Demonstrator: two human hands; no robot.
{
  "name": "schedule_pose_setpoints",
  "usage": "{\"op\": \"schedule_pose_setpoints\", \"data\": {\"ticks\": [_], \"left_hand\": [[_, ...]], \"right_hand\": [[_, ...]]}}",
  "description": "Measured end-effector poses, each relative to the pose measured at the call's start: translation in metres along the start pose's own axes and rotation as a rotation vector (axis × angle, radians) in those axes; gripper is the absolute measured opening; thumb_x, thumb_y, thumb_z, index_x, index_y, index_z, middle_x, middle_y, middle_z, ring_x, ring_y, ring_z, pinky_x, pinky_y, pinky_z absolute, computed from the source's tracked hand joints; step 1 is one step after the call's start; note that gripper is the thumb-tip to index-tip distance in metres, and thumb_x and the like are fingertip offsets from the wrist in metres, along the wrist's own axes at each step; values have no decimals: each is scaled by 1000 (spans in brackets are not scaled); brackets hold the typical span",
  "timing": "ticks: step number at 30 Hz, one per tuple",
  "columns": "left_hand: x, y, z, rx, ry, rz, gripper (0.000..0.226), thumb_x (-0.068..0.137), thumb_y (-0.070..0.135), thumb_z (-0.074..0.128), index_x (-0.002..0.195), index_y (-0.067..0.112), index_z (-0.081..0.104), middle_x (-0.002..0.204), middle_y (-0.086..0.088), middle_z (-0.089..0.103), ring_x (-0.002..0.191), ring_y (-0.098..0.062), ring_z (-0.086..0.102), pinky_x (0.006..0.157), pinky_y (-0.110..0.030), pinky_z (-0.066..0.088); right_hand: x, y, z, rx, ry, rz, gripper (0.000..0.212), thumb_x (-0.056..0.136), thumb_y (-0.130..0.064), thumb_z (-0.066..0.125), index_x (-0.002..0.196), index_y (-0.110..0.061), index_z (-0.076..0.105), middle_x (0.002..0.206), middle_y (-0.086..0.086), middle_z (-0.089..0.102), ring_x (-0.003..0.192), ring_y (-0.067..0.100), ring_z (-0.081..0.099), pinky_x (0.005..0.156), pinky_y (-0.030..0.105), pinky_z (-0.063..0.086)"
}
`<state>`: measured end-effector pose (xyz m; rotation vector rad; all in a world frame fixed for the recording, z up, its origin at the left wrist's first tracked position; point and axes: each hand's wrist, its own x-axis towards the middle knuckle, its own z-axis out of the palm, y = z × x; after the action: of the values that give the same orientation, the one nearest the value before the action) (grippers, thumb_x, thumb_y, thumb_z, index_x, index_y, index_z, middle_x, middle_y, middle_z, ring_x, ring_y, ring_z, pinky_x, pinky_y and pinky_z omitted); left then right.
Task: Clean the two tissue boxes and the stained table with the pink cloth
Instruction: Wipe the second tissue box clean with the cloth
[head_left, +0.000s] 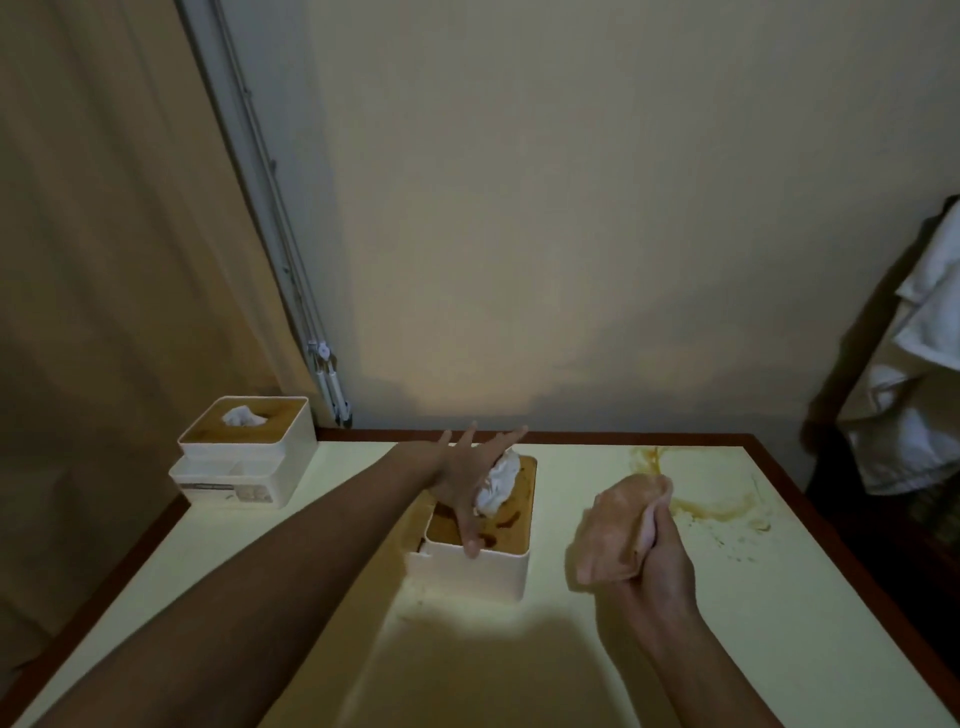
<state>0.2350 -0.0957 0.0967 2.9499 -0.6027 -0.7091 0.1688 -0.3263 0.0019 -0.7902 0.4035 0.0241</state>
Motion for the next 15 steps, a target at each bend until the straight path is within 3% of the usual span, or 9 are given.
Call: {"op": "schedule_pose_setpoints", "data": {"ticks": [3, 7, 9, 10, 12, 13, 14, 15], "left_hand": [[0, -5, -2, -196, 7, -71, 150, 50, 67, 83, 148, 36, -25, 164, -3, -9, 148, -40, -14, 117, -63, 4], [7, 7, 29, -461, 344, -321, 131, 59, 86, 61, 153, 33, -15, 164, -10, -9, 147, -44, -9, 115, -64, 1], [7, 16, 46, -503, 428, -410, 131, 57, 91, 55, 154, 31, -9, 164, -12, -4, 148, -43, -4, 116, -64, -1], [7, 20, 54, -506, 439, -432, 132, 56, 93, 54, 154, 30, -8, 164, -12, -1, 149, -42, -2, 116, -64, -1], [7, 22, 67, -512, 460, -446, 133, 55, 93, 53, 154, 31, -8, 165, -8, 2, 150, -37, 2, 116, -64, -1], [7, 22, 72, -522, 481, -442, 133, 54, 93, 55, 154, 31, -8, 165, -5, 2, 151, -34, 2, 117, -63, -1], [8, 21, 77, -536, 507, -430, 133, 54, 92, 56, 154, 31, -8, 165, -3, 2, 151, -31, 2, 117, -61, -1], [7, 21, 80, -542, 529, -410, 134, 55, 90, 58, 154, 29, -8, 165, -2, 1, 151, -29, 1, 119, -59, -2]], "right_hand": [[0, 8, -1, -31, 21, 1, 48, 101, -49, 49, 114, -8, 70, 117, 14, 74, 113, 30, 67, 110, 50, 44], [-4, 16, 5, -71, 63, 17, 49, 101, -48, 49, 122, -7, 66, 117, 13, 72, 110, 29, 67, 109, 48, 45], [-7, 22, 12, -128, 92, -3, 57, 100, -53, 49, 127, -6, 64, 110, 10, 73, 103, 24, 69, 100, 40, 50], [-6, 27, 12, -191, 91, -45, 63, 96, -61, 48, 124, -7, 64, 103, 6, 71, 92, 17, 70, 89, 33, 55], [-10, 38, 16, -380, 109, -96, 87, 65, -90, 49, 113, -20, 64, 95, -5, 65, 69, 2, 69, 64, 21, 57], [-10, 44, 14, -441, 103, -113, 97, 47, -98, 48, 112, -27, 62, 98, -9, 65, 67, -4, 68, 59, 16, 55], [-3, 55, 10, -495, 67, -131, 103, 41, -102, 46, 115, -33, 61, 102, -12, 64, 73, -6, 68, 63, 13, 55], [-1, 65, 10, -540, -11, -146, 100, 46, -103, 46, 120, -36, 60, 106, -14, 62, 81, -1, 67, 71, 15, 56]]}}
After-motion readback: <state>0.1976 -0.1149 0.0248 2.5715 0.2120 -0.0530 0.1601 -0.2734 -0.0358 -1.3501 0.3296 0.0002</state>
